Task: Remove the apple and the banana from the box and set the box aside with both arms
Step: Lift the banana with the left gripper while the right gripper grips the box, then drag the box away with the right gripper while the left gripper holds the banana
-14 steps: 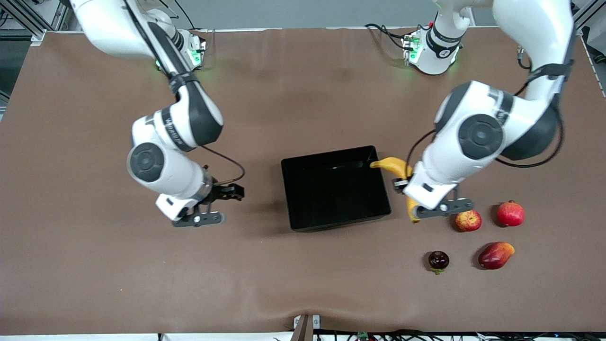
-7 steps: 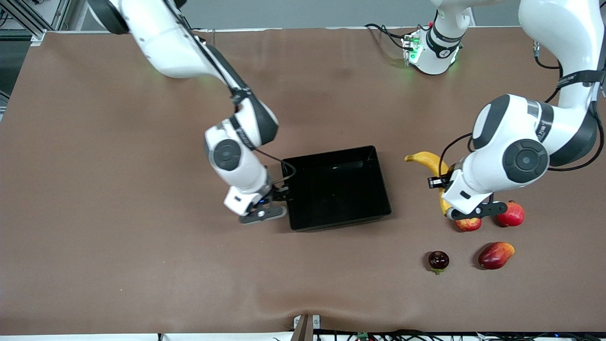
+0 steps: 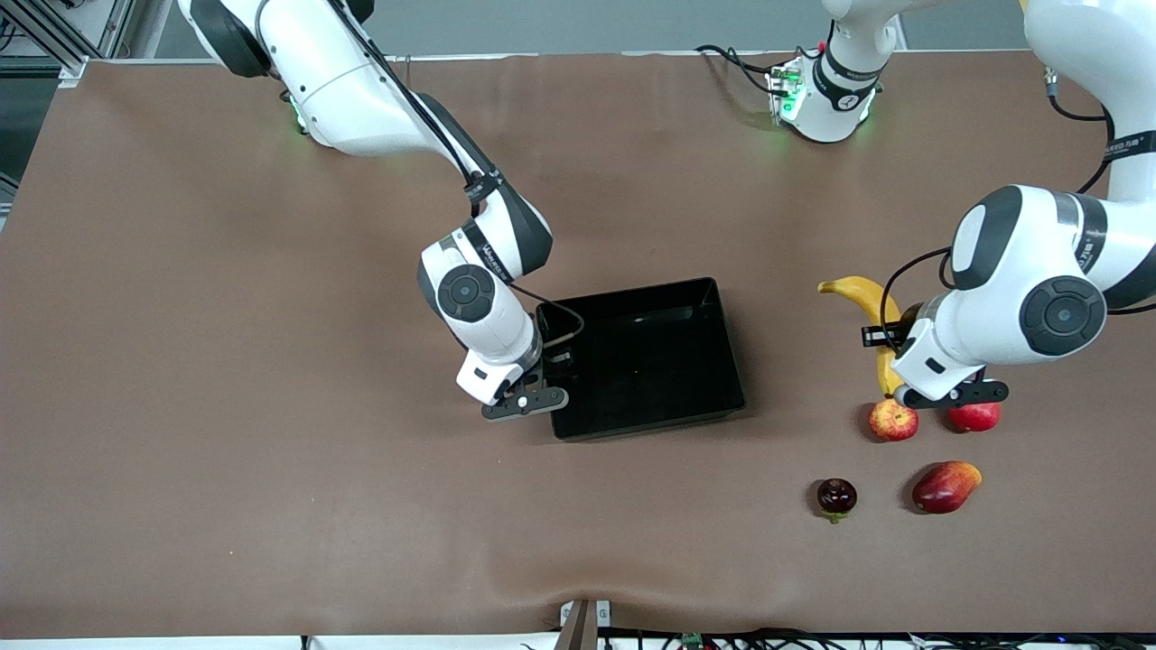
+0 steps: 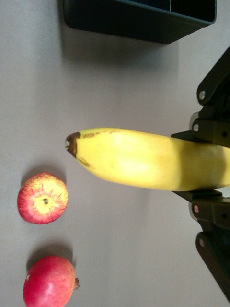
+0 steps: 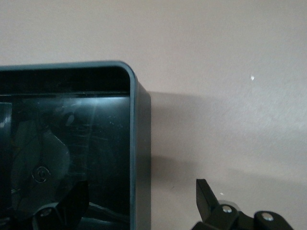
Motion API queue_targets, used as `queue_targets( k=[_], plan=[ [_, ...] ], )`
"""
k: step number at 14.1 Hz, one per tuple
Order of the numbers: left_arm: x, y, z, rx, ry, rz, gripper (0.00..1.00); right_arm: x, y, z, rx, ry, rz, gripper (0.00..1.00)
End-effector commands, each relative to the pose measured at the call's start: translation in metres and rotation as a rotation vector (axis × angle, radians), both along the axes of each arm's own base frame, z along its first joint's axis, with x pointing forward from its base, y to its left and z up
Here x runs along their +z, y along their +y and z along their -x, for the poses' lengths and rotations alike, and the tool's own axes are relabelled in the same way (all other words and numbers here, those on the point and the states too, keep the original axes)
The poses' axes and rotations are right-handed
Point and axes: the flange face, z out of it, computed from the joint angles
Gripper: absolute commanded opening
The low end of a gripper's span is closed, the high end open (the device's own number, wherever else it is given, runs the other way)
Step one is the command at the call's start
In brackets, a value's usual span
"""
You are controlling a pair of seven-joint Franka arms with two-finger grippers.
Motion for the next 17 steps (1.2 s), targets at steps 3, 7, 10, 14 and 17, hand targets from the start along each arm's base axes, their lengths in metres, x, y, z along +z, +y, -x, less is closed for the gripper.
queue_targets(
  k=[3, 7, 10, 14, 17],
  plan=[
    [-0.006, 0.005, 0.021, 0.001, -0.054, 0.005, 0.00, -0.016, 0.006, 0.008, 0.020, 0.013, 0.029, 0.00],
    [-0.015, 0.006, 0.026, -0.007, -0.054, 0.002, 0.00, -0.015, -0.001, 0.010, 0.018, 0.024, 0.036, 0.00],
    [-0.022, 0.005, 0.034, 0.003, -0.045, -0.002, 0.00, 0.024, -0.026, -0.001, -0.021, 0.010, 0.022, 0.00],
    [-0.035, 0.000, 0.044, 0.021, -0.075, -0.005, 0.00, 0.098, -0.098, -0.009, -0.109, -0.009, 0.007, 0.00],
    [-0.029, -0.002, 0.046, 0.036, -0.072, 0.010, 0.00, 0.131, -0.199, -0.007, -0.167, 0.038, 0.035, 0.00]
  ],
)
